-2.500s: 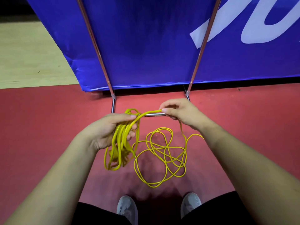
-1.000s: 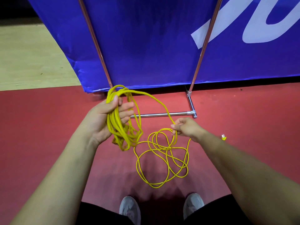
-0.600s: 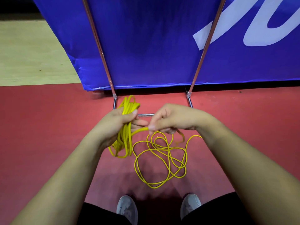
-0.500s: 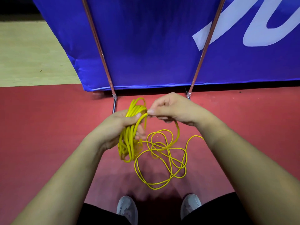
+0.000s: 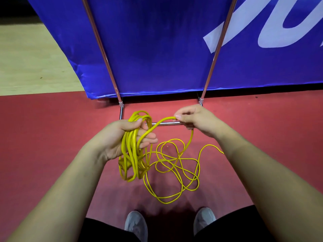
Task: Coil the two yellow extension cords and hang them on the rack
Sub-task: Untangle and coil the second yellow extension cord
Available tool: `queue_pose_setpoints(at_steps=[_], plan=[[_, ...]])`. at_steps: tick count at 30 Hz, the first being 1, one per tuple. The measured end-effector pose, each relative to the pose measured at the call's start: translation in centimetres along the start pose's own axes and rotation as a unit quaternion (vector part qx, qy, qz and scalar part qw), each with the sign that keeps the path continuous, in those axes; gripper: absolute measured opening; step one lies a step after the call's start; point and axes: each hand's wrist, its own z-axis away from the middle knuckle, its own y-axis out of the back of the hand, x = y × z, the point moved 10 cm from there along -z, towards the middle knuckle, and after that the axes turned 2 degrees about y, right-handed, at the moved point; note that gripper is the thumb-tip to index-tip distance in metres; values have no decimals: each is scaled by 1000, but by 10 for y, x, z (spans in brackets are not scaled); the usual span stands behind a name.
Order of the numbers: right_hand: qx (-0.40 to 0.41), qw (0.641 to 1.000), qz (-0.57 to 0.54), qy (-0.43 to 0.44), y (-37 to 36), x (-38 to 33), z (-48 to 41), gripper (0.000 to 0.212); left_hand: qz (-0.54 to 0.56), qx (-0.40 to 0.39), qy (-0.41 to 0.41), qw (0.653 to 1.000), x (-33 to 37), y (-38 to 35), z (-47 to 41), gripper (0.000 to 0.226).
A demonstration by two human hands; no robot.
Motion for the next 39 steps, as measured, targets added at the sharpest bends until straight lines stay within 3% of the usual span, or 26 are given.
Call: queue_pose_setpoints(at_steps=[3, 8, 12, 15, 17, 21, 24, 28, 31, 34, 37, 39], plan=[[-43, 989, 131, 49, -20, -37, 6, 14, -26, -4, 15, 1000, -6, 0, 1, 24], [-76, 968, 206, 120, -61, -67, 10, 14, -90, -24, 19, 995, -15, -11, 1, 20], [-100, 988, 112, 36, -46, -26, 12, 19, 33, -60, -24, 997, 1, -6, 0, 25], [-134, 988, 72, -35, -35, 20, 14, 17, 47, -52, -37, 997, 6, 0, 1, 36], [-122, 990, -11, -69, -31, 35, 14, 16, 33, -26, -22, 999, 3, 5, 0, 29], [-29, 997, -76, -13, -9, 14, 1, 21, -18, 44, 40, 998, -6, 16, 3, 21], [27, 998, 15, 51, 8, -16, 0, 19, -29, 49, 75, 996, -18, 11, 5, 25], [-33, 982, 156, 104, -35, -46, 3, 14, -65, 18, 77, 995, -25, -1, 2, 30], [-31, 972, 185, 143, -61, -62, 4, 20, -73, -3, 44, 996, -18, -6, 2, 18], [-65, 981, 163, 88, -52, -40, 5, 23, 1, -25, -13, 1000, 0, -4, 3, 14], [-134, 966, 223, -5, -37, 14, 11, 29, 53, -41, -52, 996, 17, 0, 9, 22], [-103, 988, 100, -49, -27, 34, 12, 20, 27, -21, -45, 998, 17, 6, 12, 15]])
